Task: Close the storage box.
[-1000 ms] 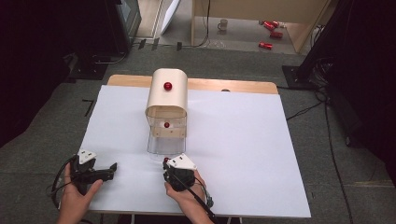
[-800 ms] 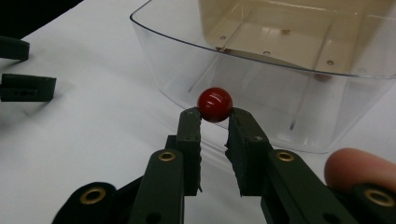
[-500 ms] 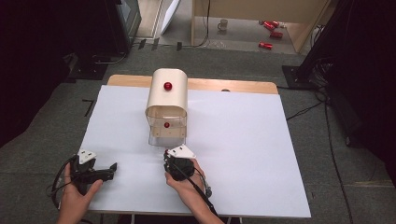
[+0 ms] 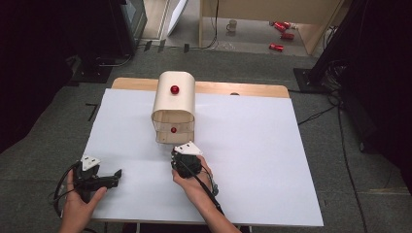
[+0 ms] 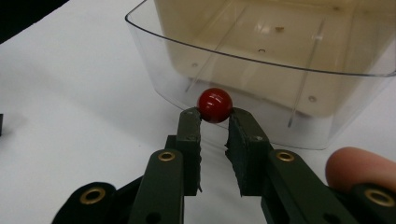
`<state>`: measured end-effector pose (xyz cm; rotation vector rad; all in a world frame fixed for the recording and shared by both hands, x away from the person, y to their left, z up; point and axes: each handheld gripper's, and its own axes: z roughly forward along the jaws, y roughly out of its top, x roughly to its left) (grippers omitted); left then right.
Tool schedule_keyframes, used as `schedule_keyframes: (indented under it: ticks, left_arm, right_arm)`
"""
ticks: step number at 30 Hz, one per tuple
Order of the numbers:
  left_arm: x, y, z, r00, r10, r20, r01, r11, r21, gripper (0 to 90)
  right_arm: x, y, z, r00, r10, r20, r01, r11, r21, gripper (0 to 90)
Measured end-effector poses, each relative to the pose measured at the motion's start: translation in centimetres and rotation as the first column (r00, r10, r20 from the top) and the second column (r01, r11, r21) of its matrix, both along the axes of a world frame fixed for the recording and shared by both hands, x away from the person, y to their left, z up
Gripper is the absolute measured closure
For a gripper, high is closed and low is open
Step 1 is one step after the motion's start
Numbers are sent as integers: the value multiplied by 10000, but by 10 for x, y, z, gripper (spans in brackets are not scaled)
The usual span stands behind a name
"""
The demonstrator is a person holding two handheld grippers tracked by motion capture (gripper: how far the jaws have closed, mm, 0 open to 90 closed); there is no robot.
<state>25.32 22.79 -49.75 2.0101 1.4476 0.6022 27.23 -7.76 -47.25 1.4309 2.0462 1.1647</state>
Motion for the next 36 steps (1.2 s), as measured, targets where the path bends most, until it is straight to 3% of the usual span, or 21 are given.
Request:
schedule_keyframes:
  ticks: [15,28,36]
  left_arm:
    - [0,0,0,10000,-1,0,1,10000,0,0]
    - [0,0,0,10000,0,2,0,10000,-1,0]
    - [0,0,0,10000,-1,0,1,10000,2,0]
  right_arm:
    - [19,0,-2,9998,-109,141,110,9999,-57,754]
    - [24,-1,-2,9999,-60,132,61,9999,-98,749]
    - [20,-11,1,9987,482,183,-484,9988,81,560]
